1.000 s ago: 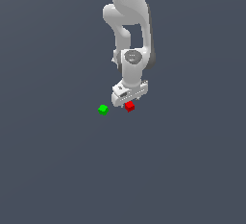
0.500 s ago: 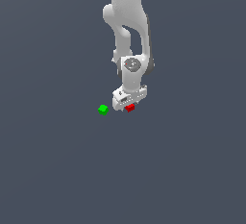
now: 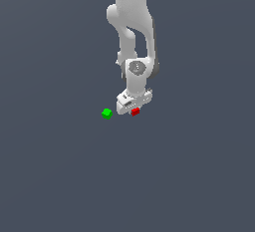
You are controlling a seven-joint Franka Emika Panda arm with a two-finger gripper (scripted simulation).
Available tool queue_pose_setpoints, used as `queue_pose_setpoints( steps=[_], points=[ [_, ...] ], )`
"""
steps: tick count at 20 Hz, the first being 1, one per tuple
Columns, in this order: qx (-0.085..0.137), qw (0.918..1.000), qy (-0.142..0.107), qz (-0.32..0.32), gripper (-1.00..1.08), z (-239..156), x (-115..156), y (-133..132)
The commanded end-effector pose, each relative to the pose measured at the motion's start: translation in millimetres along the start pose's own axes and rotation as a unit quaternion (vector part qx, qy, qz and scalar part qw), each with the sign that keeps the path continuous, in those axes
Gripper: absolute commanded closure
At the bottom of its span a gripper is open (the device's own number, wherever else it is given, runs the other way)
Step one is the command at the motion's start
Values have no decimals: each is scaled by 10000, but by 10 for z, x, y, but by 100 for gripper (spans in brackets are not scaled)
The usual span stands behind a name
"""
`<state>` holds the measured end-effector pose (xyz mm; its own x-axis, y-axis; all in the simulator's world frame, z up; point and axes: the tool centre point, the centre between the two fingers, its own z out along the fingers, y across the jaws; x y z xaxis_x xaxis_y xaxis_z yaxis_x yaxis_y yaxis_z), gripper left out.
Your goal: Stack the red cube on top of the green cube.
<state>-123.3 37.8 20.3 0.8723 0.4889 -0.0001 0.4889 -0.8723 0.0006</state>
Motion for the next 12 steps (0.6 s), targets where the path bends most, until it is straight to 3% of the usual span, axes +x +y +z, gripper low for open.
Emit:
queue_pose_setpoints(
  steps=[1, 12],
  points=[
    [2, 10000, 0, -2, 108, 5, 2, -4],
    [0, 10000, 0, 0, 108, -200, -6, 0]
  ],
)
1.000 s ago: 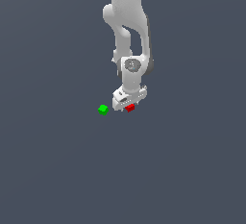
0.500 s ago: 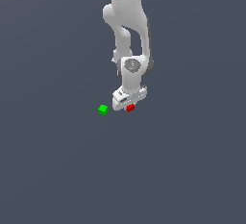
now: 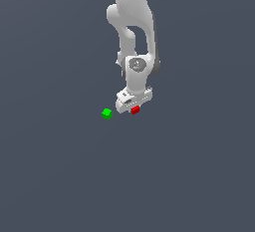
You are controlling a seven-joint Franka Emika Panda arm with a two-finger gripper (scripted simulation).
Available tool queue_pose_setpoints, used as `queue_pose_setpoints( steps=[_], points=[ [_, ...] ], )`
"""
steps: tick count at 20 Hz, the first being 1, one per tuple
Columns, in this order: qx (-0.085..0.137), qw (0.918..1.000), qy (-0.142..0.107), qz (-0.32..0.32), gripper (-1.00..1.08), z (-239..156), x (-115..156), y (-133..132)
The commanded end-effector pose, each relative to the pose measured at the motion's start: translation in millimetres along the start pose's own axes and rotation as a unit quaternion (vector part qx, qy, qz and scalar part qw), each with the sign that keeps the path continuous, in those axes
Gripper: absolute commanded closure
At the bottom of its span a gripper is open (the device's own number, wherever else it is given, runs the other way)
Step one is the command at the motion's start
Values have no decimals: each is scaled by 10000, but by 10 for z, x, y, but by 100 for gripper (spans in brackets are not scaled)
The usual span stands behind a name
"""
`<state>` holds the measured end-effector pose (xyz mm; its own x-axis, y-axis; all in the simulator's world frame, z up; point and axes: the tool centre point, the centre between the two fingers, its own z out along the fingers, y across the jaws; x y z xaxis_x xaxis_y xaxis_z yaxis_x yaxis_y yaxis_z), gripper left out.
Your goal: Stack the red cube on top of the green cube.
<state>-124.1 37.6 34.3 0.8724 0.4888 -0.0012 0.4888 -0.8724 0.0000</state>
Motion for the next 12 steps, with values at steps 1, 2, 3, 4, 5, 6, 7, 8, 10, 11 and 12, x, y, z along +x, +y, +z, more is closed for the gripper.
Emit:
queue_pose_setpoints(
  steps=[1, 2, 3, 4, 5, 6, 7, 8, 10, 11, 12],
  points=[
    [-3, 10000, 6, 0, 108, -107, 1, 2],
    [-3, 10000, 6, 0, 108, -160, 0, 1],
    [-5, 10000, 4, -3, 108, -218, 0, -2],
    [-5, 10000, 4, -3, 108, -282, -1, -2],
    [-5, 10000, 4, -3, 108, -351, -2, -3],
    [-5, 10000, 4, -3, 108, -419, -2, -3],
    [-5, 10000, 4, -3, 108, -482, -2, -4],
    [-3, 10000, 4, -4, 108, -541, -1, -5],
    [-3, 10000, 4, -4, 108, -644, 0, -6],
    [-3, 10000, 4, -4, 108, -688, 1, -6],
    [1, 10000, 6, -4, 108, -728, 2, -5]
  ],
)
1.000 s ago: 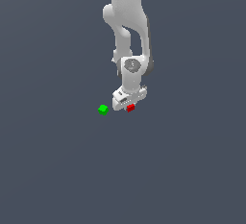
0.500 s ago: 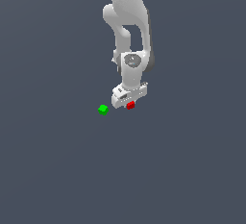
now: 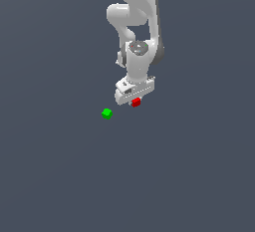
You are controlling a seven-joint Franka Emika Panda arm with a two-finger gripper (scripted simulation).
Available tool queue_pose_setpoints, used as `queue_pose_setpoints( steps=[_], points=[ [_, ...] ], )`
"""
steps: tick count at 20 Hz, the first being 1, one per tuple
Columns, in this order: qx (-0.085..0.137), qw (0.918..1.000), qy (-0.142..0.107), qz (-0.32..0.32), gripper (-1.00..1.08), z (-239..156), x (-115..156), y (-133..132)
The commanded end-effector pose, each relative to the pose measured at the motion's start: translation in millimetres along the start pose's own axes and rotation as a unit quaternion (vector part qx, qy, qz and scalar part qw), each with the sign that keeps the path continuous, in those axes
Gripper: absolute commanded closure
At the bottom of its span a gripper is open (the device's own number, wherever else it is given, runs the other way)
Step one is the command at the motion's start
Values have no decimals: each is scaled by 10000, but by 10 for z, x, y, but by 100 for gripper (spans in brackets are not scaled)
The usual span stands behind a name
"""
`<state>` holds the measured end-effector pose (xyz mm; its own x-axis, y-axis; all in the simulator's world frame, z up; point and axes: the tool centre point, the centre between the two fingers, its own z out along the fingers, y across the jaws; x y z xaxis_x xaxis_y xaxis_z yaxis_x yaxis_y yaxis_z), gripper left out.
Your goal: Stack the red cube on top of the green cube.
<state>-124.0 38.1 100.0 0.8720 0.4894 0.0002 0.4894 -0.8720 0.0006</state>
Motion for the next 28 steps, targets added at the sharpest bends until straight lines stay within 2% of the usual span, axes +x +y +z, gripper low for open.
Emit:
queue_pose_setpoints(
  steps=[1, 10, 15, 19, 28],
  points=[
    [4, 10000, -1, 0, 108, -105, 1, -1],
    [3, 10000, 2, 1, 108, -180, 3, 16],
    [0, 10000, 0, 1, 108, -121, -57, 162],
    [-3, 10000, -3, 1, 108, -27, -151, 396],
    [-5, 10000, -5, 1, 108, 265, -425, 1128]
  ],
)
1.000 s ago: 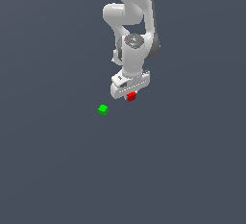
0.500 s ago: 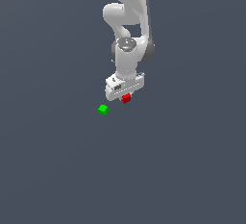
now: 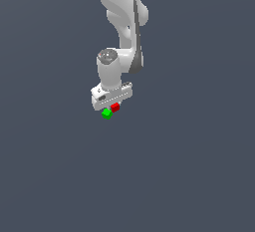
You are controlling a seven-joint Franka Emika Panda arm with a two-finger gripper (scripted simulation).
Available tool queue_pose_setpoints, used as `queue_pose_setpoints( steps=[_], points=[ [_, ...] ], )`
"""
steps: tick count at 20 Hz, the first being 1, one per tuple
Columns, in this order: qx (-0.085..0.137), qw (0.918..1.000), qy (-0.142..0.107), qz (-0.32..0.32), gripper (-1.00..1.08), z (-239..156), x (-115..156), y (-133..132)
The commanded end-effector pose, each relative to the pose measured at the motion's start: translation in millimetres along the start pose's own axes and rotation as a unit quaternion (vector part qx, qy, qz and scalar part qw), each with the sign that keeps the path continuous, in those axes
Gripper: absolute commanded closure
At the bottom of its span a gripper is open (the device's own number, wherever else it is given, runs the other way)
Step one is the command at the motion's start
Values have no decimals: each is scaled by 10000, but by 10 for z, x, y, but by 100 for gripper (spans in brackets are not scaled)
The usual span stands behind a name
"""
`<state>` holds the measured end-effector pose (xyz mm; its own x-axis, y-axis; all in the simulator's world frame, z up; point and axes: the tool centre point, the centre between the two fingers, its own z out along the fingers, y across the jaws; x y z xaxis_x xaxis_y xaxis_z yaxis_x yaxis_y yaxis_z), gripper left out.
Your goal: Stack the red cube on top of the green cube.
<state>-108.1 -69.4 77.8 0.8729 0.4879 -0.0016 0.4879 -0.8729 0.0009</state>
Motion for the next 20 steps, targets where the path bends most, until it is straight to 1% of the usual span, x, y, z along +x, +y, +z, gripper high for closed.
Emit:
queue_pose_setpoints(
  steps=[1, 6, 10, 11, 20],
  points=[
    [-4, 10000, 4, -8, 108, 66, -58, 173],
    [1, 10000, 6, -6, 108, 147, -120, 380],
    [4, 10000, 8, -6, 108, 164, -128, 429],
    [4, 10000, 8, -6, -92, 164, -128, 429],
    [4, 10000, 8, -6, -92, 164, -128, 429]
  ],
)
